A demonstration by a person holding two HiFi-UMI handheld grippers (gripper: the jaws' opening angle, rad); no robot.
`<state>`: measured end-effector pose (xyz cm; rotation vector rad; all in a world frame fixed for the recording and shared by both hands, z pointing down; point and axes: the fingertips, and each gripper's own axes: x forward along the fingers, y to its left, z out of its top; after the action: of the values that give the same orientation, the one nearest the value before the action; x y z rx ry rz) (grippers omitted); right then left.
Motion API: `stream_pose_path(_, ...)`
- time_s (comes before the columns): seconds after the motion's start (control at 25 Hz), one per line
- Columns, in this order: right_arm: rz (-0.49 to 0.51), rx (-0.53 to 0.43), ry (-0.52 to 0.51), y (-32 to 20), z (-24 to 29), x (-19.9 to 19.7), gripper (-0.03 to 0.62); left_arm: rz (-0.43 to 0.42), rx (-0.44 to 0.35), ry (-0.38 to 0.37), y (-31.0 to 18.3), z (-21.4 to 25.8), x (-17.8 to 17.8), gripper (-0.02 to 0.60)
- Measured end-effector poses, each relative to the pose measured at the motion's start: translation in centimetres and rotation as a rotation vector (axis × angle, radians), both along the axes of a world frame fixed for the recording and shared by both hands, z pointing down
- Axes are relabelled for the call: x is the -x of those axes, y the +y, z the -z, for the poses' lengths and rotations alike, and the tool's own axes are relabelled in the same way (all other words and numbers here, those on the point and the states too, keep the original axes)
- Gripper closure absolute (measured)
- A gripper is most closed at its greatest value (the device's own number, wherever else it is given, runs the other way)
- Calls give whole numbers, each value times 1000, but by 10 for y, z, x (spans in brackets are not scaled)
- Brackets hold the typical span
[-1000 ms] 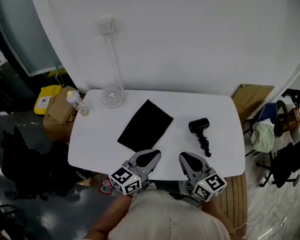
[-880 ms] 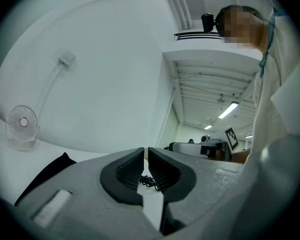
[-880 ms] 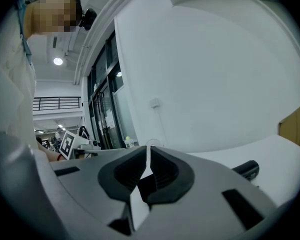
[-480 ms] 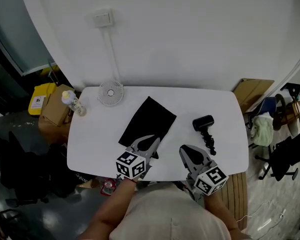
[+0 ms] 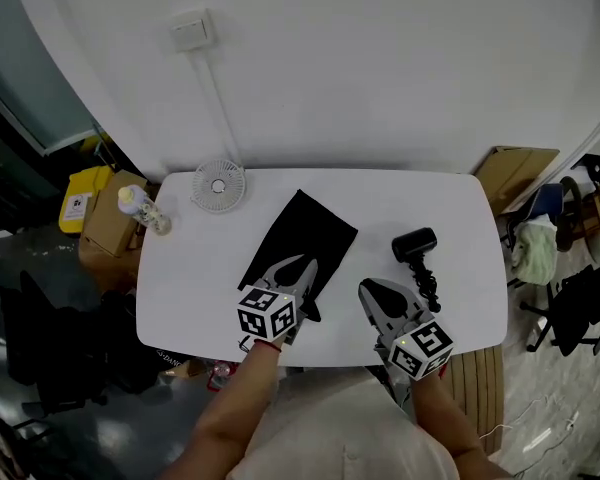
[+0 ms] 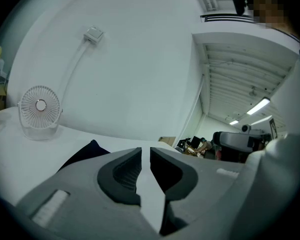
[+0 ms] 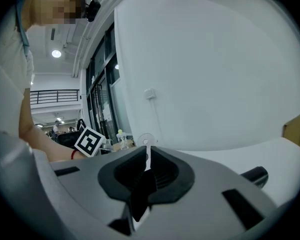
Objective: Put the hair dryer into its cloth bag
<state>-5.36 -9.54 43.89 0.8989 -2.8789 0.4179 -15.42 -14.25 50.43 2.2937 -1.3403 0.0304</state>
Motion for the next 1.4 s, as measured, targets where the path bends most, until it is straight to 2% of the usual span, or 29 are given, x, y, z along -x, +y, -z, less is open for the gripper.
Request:
stream_pose_path(0.2,-4,14,0,-20,-12,1,574,22,56,-47,-16,-23,3,485)
stream_pose_path(0.48,0,45,-1,-32,-30,-3,574,51,122,-85,-37,-50,0,437)
stream_pose_path(0.64,-5,63,-10,-38,-36,-7,573,84,199,-65,-50,-69,2,425)
stream_pose_path(1.12,-23,103,-15,-51,-49,-20,572,161,423,-84,-72,-126,7,414)
stream_pose_path(1.4,-36,124,-13,-52,-54,-28,572,161,522,-149,-75,-150,2,414)
